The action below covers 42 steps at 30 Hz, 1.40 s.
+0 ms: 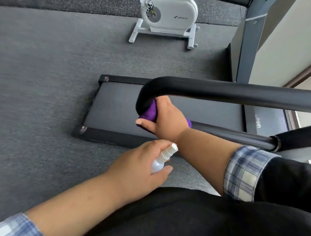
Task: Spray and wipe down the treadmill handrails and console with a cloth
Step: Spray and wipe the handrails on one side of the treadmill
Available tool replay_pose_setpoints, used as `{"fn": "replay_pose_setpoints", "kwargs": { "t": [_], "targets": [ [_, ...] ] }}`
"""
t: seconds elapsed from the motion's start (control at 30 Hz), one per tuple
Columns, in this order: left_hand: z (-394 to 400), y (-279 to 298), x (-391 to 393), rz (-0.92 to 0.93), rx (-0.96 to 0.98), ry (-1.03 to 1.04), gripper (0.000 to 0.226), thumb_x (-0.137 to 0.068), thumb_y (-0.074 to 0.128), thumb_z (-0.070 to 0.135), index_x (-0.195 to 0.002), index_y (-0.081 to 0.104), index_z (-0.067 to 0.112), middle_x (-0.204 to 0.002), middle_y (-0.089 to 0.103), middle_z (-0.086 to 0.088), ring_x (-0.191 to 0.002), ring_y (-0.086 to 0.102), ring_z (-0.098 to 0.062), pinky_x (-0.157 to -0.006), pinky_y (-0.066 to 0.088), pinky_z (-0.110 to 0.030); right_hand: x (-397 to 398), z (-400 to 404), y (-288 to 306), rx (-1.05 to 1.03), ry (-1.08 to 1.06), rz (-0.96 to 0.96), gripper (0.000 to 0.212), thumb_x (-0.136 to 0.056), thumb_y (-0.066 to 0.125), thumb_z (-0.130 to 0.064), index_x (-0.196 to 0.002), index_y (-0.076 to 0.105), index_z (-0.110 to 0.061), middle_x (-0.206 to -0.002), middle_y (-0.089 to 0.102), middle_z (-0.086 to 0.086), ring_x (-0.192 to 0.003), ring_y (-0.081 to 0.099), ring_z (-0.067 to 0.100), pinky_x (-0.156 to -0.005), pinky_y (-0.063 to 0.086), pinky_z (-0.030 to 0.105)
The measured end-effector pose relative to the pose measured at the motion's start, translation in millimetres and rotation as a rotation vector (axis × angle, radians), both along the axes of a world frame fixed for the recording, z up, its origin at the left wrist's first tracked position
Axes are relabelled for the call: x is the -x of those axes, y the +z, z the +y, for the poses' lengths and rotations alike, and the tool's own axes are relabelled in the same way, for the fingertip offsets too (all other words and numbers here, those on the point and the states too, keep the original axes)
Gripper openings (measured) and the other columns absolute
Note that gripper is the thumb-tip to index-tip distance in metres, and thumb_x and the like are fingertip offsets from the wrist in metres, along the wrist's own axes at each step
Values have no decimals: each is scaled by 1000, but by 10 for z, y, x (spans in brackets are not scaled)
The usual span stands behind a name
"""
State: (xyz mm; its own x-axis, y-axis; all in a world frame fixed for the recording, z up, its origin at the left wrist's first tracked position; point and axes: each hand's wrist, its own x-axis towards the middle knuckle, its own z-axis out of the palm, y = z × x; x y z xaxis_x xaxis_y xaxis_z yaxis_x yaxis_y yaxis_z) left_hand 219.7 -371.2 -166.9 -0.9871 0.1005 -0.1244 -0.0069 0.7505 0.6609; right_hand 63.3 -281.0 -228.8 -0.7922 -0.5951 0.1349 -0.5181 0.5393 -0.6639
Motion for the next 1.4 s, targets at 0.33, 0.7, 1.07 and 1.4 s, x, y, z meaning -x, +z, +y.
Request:
{"fn": "replay_pose_setpoints", "kwargs": {
  "t": [0.33, 0.7, 1.07, 1.4],
  "targets": [
    [-268, -58, 257, 46, 1, -256, 51, -82, 51, 57, -127, 26, 56, -103, 46, 44, -106, 51, 3, -84, 39, -10, 5, 25, -23, -340, -35, 101, 86, -70, 76, -64, -139, 39, -27, -142, 46, 0, -118, 55, 33, -91, 48, 47],
    [191, -109, 488, 172, -75, -355, 72, -86, 77, 25, -136, 32, 53, -116, 59, 14, -101, 58, -4, -85, 47, -23, 22, 589, -125, -494, -108, 114, 77, -86, 66, -49, -149, 23, -43, -150, 36, 1, -128, 48, 34, -101, 43, 48],
    [923, -71, 583, 198, -95, -316, 56, -88, 56, 48, -138, 32, 50, -113, 59, 13, -97, 61, -11, -83, 53, -36, 140, 1888, -135, -503, -136, 39, 84, -74, 58, -63, -150, 31, -41, -151, 39, 2, -127, 50, 31, -105, 41, 48],
    [1528, -43, 617, 138, -40, -252, 57, -87, 55, 53, -135, 26, 59, -118, 57, 18, -100, 58, -7, -86, 51, -32, 245, 2682, -273, -458, -167, 98, 85, -72, 68, -63, -147, 40, -36, -144, 48, 5, -116, 58, 36, -96, 46, 50]
  ]
}}
